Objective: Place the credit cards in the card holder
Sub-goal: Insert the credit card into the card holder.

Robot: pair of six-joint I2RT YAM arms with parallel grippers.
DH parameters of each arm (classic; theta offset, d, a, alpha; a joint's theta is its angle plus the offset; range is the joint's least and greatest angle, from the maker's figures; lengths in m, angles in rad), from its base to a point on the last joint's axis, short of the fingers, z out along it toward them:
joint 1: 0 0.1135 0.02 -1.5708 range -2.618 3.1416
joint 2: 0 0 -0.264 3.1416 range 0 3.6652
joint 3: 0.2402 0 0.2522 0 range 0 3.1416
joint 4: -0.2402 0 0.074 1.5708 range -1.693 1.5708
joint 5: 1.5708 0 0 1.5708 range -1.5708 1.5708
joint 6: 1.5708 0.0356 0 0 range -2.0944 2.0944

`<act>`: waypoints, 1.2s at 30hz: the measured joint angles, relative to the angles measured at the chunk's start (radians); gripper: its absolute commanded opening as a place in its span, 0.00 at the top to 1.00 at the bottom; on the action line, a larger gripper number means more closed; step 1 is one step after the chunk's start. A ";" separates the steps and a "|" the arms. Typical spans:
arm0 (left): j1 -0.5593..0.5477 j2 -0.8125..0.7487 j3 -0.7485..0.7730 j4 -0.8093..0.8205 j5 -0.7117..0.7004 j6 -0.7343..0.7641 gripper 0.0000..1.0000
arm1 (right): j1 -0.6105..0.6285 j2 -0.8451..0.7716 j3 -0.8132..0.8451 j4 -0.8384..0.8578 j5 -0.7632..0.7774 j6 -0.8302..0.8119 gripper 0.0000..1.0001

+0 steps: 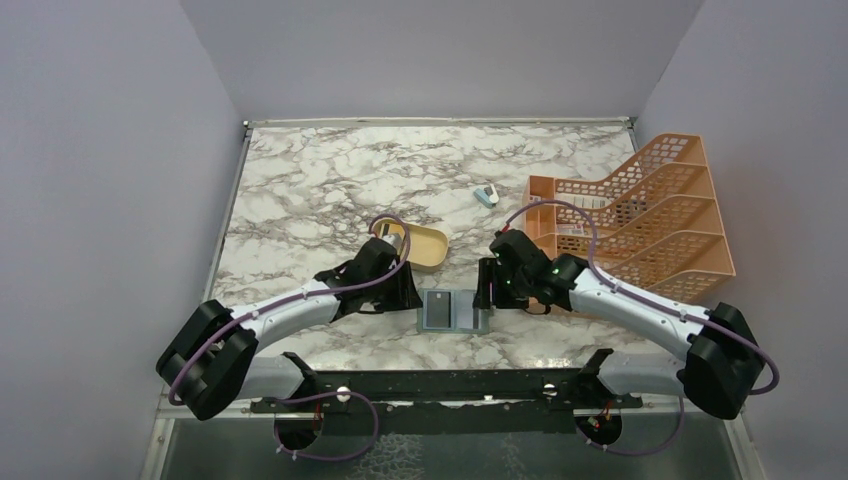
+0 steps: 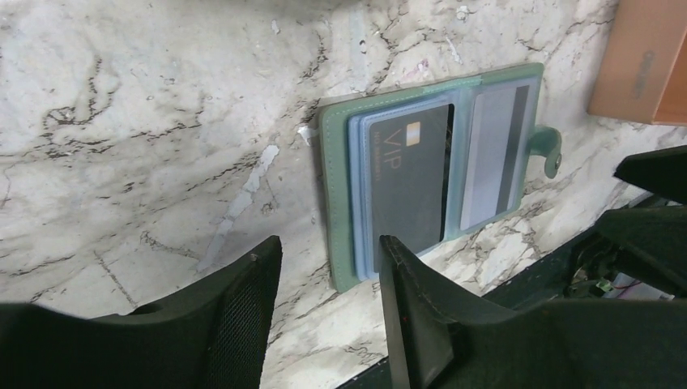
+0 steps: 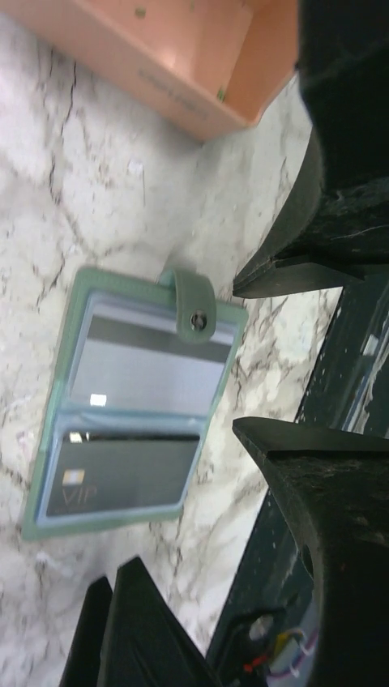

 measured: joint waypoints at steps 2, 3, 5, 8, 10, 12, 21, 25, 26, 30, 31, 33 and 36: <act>0.000 0.000 0.000 -0.010 -0.005 0.000 0.49 | 0.000 -0.004 0.007 -0.036 0.035 -0.011 0.43; 0.000 0.000 0.000 -0.012 -0.005 0.000 0.49 | 0.000 -0.003 0.010 -0.045 0.048 -0.014 0.43; 0.000 0.001 0.000 -0.012 -0.006 0.000 0.50 | 0.000 0.001 0.011 -0.052 0.059 -0.022 0.43; 0.000 0.003 0.000 -0.006 -0.005 0.000 0.51 | 0.000 0.024 0.011 -0.046 0.058 -0.034 0.43; 0.000 0.009 0.000 0.002 -0.003 0.000 0.52 | 0.000 0.043 0.010 -0.036 0.055 -0.040 0.43; 0.000 0.018 0.000 0.009 -0.003 0.003 0.53 | 0.000 0.066 0.010 -0.022 0.053 -0.045 0.43; 0.000 0.034 0.000 0.016 -0.002 0.011 0.63 | 0.000 0.140 0.010 0.002 0.056 -0.056 0.51; 0.000 0.034 0.000 0.017 -0.002 0.014 0.66 | 0.000 0.155 0.010 0.004 0.062 -0.063 0.66; 0.000 0.034 0.000 0.017 -0.002 0.014 0.66 | 0.000 0.155 0.010 0.004 0.064 -0.064 0.71; 0.000 0.037 0.000 0.017 -0.001 0.014 0.67 | 0.000 0.155 0.010 0.004 0.073 -0.067 0.90; 0.000 0.037 0.000 0.017 0.000 0.014 0.67 | 0.000 0.154 0.010 0.004 0.076 -0.068 0.95; 0.000 0.037 0.000 0.016 0.000 0.014 0.66 | 0.000 0.147 0.010 0.004 0.077 -0.068 0.99; 0.000 0.035 0.000 0.016 0.005 0.014 0.61 | 0.000 0.110 0.008 0.006 0.077 -0.069 0.99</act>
